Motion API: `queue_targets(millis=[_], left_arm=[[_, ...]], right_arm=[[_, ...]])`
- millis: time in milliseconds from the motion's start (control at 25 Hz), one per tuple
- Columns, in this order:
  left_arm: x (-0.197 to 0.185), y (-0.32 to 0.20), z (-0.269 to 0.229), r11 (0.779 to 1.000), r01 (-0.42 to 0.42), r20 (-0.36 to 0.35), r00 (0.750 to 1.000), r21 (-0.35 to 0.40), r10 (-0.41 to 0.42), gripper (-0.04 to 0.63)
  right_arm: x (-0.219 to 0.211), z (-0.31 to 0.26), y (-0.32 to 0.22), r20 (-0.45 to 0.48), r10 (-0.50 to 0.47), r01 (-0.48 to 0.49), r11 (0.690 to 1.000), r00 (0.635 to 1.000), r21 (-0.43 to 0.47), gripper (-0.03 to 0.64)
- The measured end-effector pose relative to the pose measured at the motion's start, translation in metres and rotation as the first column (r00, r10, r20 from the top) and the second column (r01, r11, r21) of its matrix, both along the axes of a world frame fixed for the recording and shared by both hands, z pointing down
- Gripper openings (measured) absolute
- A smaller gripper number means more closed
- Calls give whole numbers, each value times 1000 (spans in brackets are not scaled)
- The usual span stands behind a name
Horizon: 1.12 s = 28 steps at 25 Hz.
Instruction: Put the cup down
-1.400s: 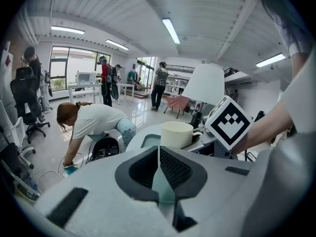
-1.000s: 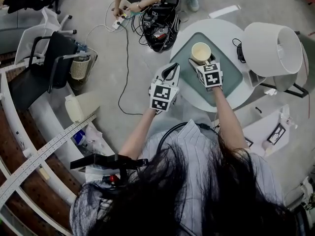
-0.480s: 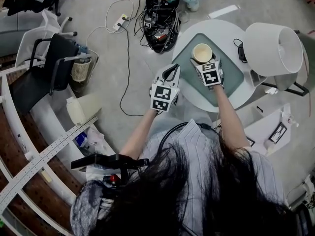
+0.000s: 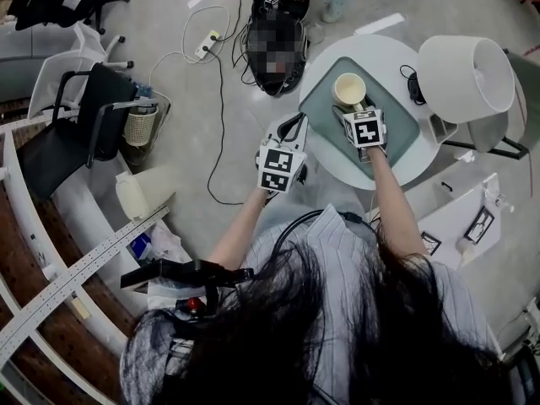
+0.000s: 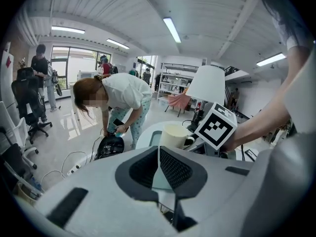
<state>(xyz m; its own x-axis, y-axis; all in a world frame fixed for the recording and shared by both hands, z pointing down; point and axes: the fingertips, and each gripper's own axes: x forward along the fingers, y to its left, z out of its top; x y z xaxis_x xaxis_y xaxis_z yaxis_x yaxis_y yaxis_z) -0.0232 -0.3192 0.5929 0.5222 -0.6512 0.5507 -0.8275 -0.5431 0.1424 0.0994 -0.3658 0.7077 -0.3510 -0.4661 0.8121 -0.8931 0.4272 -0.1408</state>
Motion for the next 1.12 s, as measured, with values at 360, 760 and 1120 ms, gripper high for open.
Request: queue_targets(millis=[360, 760, 1120], left_arm=[[-16, 18, -22, 999, -16, -21, 1000, 51, 17, 25], [-31, 70, -61, 986, -113, -53, 991, 119, 120, 25], [-39, 100, -53, 980, -164, -50, 984, 117, 170, 25]], right_arm=[[9, -52, 42, 123, 184, -195, 977, 975, 83, 399], [-35, -142, 111, 331, 246, -319, 929, 911, 188, 389], [-47, -167, 152, 378, 293, -399, 886, 878, 238, 211]])
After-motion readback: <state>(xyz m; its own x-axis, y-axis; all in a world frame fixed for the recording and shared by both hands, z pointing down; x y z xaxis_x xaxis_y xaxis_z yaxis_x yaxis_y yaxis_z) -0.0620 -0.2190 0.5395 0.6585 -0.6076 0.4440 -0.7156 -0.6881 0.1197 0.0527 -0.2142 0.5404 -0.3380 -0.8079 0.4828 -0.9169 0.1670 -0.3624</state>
